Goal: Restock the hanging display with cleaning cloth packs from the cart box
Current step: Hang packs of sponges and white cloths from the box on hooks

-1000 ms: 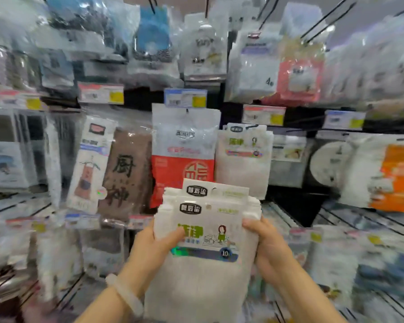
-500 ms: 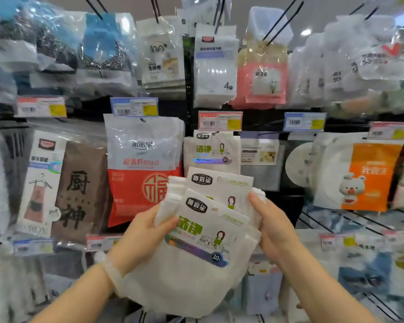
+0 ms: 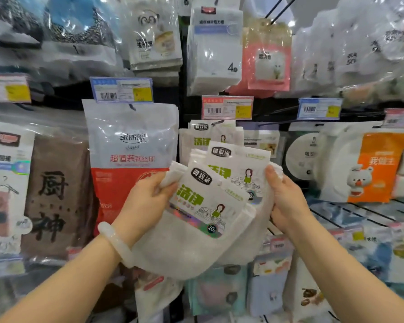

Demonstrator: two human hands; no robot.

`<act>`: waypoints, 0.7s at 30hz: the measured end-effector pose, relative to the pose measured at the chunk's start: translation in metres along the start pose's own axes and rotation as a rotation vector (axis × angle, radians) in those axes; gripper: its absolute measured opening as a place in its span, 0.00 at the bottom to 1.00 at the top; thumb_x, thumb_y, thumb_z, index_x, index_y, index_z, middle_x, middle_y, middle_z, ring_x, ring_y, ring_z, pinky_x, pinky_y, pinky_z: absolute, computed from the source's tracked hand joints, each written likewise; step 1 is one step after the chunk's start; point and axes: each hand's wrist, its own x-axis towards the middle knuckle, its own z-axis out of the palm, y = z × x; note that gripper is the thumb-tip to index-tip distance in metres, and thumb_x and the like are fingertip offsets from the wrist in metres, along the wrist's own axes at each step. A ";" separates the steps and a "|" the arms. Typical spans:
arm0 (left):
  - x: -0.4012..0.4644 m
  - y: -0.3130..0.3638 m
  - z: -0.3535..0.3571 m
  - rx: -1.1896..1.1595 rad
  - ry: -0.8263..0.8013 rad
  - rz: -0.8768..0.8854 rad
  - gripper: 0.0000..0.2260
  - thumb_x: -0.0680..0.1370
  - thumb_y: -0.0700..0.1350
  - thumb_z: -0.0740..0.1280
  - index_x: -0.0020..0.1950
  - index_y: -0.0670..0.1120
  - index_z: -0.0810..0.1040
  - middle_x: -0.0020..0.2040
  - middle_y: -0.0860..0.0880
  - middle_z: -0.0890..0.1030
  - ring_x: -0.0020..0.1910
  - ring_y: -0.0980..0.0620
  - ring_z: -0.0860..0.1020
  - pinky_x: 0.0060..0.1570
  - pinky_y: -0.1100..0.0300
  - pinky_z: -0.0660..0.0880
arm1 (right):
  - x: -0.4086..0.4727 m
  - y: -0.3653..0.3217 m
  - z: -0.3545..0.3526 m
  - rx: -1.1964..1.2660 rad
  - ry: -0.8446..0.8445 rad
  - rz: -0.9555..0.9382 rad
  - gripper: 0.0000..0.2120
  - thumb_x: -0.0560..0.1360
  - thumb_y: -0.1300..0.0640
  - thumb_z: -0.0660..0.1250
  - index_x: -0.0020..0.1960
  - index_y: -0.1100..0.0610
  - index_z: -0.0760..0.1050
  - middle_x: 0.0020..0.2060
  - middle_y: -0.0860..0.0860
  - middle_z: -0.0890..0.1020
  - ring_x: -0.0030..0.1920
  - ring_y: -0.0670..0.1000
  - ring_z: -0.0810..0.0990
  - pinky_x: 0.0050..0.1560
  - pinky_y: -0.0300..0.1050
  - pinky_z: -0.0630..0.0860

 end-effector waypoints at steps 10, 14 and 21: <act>0.026 0.005 0.027 0.197 0.147 -0.081 0.23 0.69 0.68 0.59 0.45 0.49 0.77 0.35 0.56 0.77 0.38 0.50 0.78 0.41 0.55 0.73 | 0.044 -0.010 0.010 -0.183 -0.035 0.011 0.09 0.76 0.50 0.65 0.51 0.54 0.78 0.46 0.53 0.85 0.46 0.53 0.85 0.41 0.49 0.81; 0.042 0.012 0.036 0.197 0.160 -0.090 0.44 0.63 0.71 0.58 0.74 0.51 0.57 0.45 0.58 0.76 0.46 0.55 0.75 0.47 0.58 0.70 | 0.059 -0.017 0.013 -0.231 -0.111 -0.011 0.11 0.76 0.49 0.64 0.54 0.54 0.77 0.50 0.53 0.84 0.49 0.53 0.84 0.47 0.51 0.81; 0.055 0.013 0.036 0.044 0.043 -0.156 0.44 0.68 0.62 0.69 0.74 0.62 0.45 0.58 0.50 0.80 0.49 0.48 0.82 0.51 0.45 0.79 | 0.074 -0.031 0.013 -0.180 -0.311 -0.009 0.11 0.78 0.52 0.60 0.53 0.55 0.77 0.46 0.52 0.86 0.48 0.52 0.85 0.43 0.46 0.82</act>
